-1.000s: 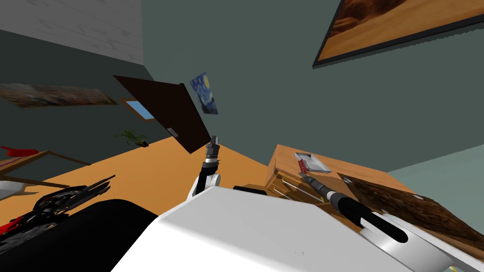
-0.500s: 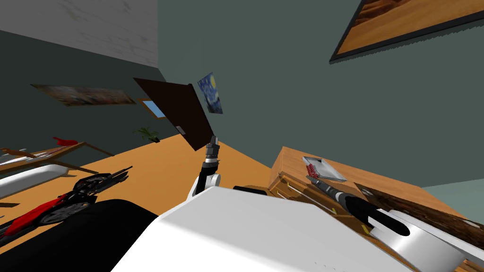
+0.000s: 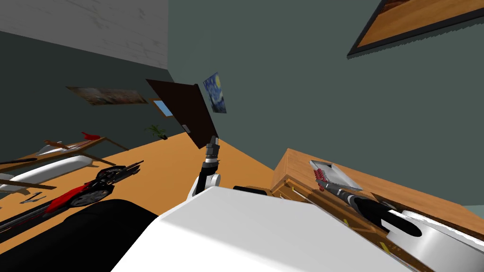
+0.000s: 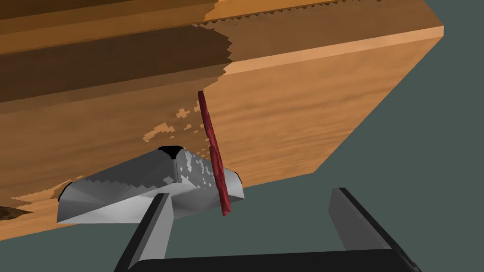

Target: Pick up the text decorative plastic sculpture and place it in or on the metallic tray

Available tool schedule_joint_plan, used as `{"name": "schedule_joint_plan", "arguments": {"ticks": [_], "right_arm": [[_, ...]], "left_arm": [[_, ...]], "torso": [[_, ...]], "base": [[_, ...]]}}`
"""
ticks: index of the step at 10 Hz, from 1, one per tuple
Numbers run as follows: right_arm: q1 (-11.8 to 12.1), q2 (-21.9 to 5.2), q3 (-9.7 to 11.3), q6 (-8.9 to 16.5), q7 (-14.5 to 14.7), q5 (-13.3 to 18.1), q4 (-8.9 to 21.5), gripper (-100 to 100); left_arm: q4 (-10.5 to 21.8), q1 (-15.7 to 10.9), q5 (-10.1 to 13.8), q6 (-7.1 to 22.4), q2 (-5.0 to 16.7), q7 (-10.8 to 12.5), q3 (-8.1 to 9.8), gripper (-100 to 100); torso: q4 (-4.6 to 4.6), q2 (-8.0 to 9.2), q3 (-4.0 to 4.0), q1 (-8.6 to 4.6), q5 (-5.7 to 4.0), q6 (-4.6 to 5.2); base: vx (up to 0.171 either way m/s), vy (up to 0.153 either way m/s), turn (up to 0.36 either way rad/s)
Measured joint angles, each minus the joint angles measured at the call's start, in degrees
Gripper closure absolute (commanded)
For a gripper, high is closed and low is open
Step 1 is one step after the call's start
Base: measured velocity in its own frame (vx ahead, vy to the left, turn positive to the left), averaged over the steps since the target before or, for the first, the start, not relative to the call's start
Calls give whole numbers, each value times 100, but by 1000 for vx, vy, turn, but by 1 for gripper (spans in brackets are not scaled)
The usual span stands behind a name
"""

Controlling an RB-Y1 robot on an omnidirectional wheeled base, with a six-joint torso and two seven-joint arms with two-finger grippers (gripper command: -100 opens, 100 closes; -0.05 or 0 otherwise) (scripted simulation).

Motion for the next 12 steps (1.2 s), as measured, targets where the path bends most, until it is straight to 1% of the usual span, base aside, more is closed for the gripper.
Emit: {"name": "schedule_joint_plan", "arguments": {"ticks": [1, 2, 3, 4, 5, 6, 7, 8, 10, 11, 12], "right_arm": [[0, -120, 6, 95, 12, 8, 58, -100], [-3, -238, 30, 111, 28, 1, 183, -100], [-22, -296, 70, 100, 56, 25, 325, -100], [-153, -391, 182, 159, 99, 9, 456, -100], [-112, -497, 159, 225, 107, 7, 475, -100], [-105, -508, 151, 238, 106, 8, 474, 0], [-106, -507, 152, 237, 106, 8, 474, -100], [-106, -401, 154, 219, 120, 66, 544, -100], [-224, -196, 252, 144, 185, 141, 778, -100], [-226, -188, 255, 133, 191, 145, 790, 100], [-226, -189, 255, 134, 190, 144, 789, 100]], "left_arm": [[0, 0, 0, 0, 0, 0, 0, 0], [0, 0, 0, 0, 0, 0, 0, 0], [0, 0, 0, 0, 0, 0, 0, 0], [0, 0, 0, 0, 0, 0, 0, 0], [0, 0, 0, 0, 0, 0, 0, 0], [0, 0, 0, 0, 0, 0, 0, 0], [0, 0, 0, 0, 0, 0, 0, 0], [0, 0, 0, 0, 0, 0, 0, 0], [0, 1, 0, 0, 1, 0, 1, 0], [0, 1, 0, 0, 0, 0, 1, 0], [0, 0, 0, 0, 0, 0, 1, 0]], "torso": [[0, -1, 0, 0, 0, -1], [0, 0, 0, -1, 0, 2], [0, 1, 1, -2, -1, 2], [0, 1, 0, -1, -1, -1], [0, 2, 1, -1, 0, 2], [1, 6, 3, -4, -2, 4], [2, 8, 5, -6, -2, 4], [1, 1, 1, -10, -4, 2], [-2, -7, -4, -21, -7, 2], [0, 0, 0, -15, -5, 4], [1, 5, 3, -10, -3, 4]], "base": [[16, 17, 93], [15, 18, 77], [13, 20, 111], [12, 16, 77], [6, 5, 8], [0, 0, 0], [30, -8, 83], [46, -29, 87], [30, -25, 46], [0, 0, 0], [0, 0, 0]]}}
